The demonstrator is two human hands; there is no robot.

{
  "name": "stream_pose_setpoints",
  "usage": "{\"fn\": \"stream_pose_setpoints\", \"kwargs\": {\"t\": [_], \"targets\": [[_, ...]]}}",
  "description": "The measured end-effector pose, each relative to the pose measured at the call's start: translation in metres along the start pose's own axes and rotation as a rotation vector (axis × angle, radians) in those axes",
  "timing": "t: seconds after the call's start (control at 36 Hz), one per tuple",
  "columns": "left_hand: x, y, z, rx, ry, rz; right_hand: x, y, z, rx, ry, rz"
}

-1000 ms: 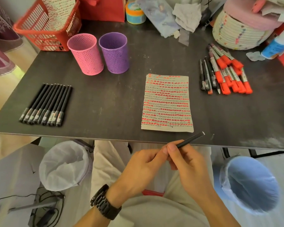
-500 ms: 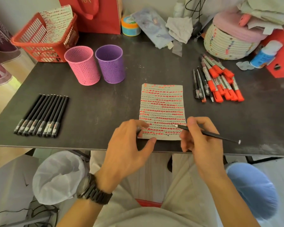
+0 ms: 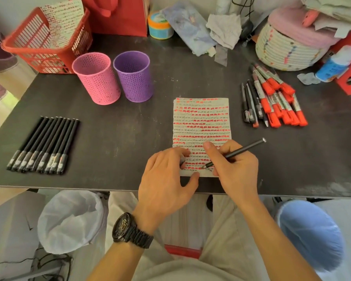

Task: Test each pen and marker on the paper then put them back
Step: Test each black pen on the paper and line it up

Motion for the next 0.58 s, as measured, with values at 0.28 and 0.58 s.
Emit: {"fn": "stream_pose_setpoints", "kwargs": {"t": [0.28, 0.58], "targets": [[0.0022, -0.0013, 0.0013, 0.015, 0.022, 0.043, 0.0022, -0.0020, 0.0056, -0.017, -0.057, 0.003], [0.0011, -0.0013, 0.0021, 0.011, 0.017, 0.041, 0.0035, -0.0023, 0.0059, -0.013, -0.092, 0.006]]}}
Point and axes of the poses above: each hand's wrist, its own y-axis towards the middle knuckle, its own x-axis out of the palm, z = x × y, the point moved 6 cm from there along y, towards the middle knuckle, and after that the axes turned 8 degrees about -z, right-handed, at the moved point
